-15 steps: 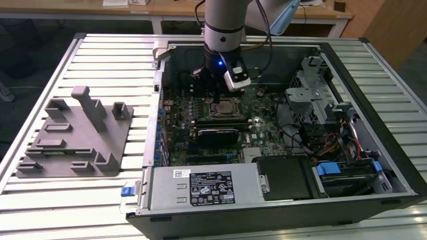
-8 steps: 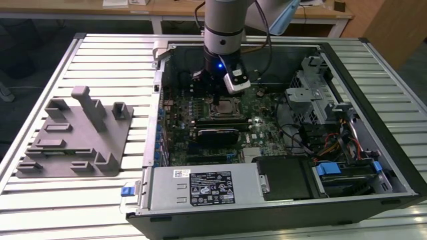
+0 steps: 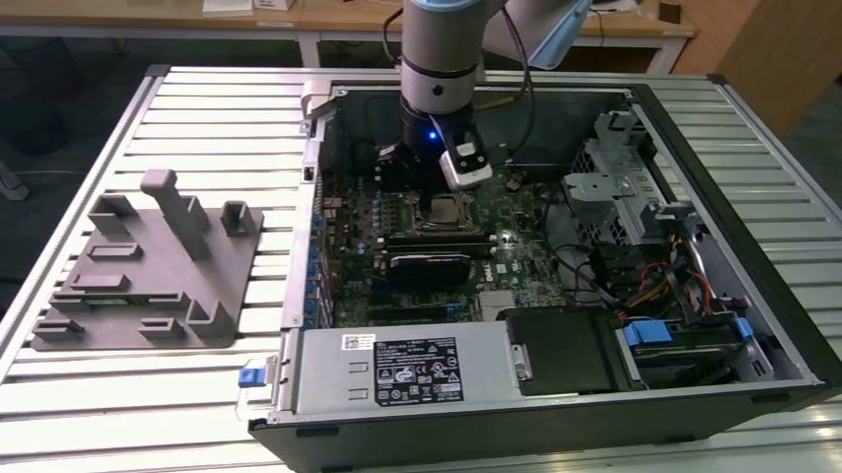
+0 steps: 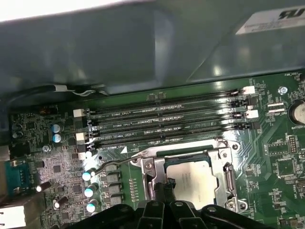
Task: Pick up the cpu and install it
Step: 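Close the cpu cover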
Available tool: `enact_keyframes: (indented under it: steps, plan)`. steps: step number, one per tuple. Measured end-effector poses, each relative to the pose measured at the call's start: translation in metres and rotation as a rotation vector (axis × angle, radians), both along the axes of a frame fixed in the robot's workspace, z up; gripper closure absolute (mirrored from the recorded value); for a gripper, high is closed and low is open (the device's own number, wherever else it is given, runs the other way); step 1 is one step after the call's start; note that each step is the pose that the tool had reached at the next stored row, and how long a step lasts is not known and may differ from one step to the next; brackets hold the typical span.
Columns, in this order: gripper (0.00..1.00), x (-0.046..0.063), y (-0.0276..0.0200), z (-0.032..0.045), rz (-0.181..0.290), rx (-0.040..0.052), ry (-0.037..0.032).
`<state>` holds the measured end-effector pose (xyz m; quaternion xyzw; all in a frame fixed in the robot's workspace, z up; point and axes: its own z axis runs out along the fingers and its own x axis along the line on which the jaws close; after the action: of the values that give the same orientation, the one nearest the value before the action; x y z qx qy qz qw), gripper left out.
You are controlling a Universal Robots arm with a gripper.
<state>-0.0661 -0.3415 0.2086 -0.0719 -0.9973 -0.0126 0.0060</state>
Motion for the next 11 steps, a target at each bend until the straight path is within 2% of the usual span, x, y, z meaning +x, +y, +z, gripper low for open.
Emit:
enact_keyframes:
  steps: [11]
  plan:
    - [0.89, -0.0026, -0.0019, -0.0058, 0.000, -0.0002, 0.0001]
